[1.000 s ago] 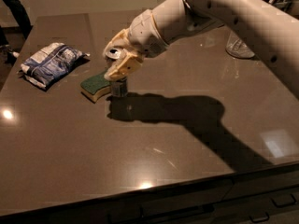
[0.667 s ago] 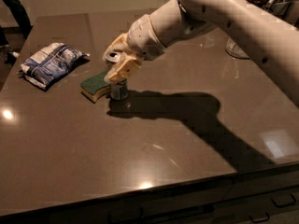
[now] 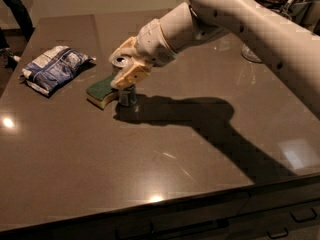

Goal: Move redbull can near sponge

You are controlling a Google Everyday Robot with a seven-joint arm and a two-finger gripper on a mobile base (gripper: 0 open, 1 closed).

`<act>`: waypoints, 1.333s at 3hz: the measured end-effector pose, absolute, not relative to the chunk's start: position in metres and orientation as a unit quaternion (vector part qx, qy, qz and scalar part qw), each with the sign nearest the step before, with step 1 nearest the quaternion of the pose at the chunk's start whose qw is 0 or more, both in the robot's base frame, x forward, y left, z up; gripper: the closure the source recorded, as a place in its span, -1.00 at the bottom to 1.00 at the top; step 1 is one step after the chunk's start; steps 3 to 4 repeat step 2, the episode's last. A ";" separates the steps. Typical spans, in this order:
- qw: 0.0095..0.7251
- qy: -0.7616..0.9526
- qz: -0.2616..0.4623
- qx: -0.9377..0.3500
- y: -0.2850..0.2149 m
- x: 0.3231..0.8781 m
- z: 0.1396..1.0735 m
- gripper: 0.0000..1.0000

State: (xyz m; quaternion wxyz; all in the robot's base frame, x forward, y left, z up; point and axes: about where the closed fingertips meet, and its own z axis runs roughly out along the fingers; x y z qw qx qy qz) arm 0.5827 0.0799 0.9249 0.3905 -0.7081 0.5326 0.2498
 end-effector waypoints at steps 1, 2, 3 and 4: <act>0.390 0.531 0.251 -0.709 0.082 0.582 0.924 -0.89; 0.389 0.531 0.251 -0.710 0.083 0.581 0.924 -1.00; 0.389 0.531 0.251 -0.710 0.083 0.581 0.924 -1.00; 0.389 0.531 0.251 -0.710 0.083 0.581 0.924 -1.00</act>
Offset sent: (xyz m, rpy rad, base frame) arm -0.0008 0.0021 -0.0004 -0.0003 0.0009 0.0040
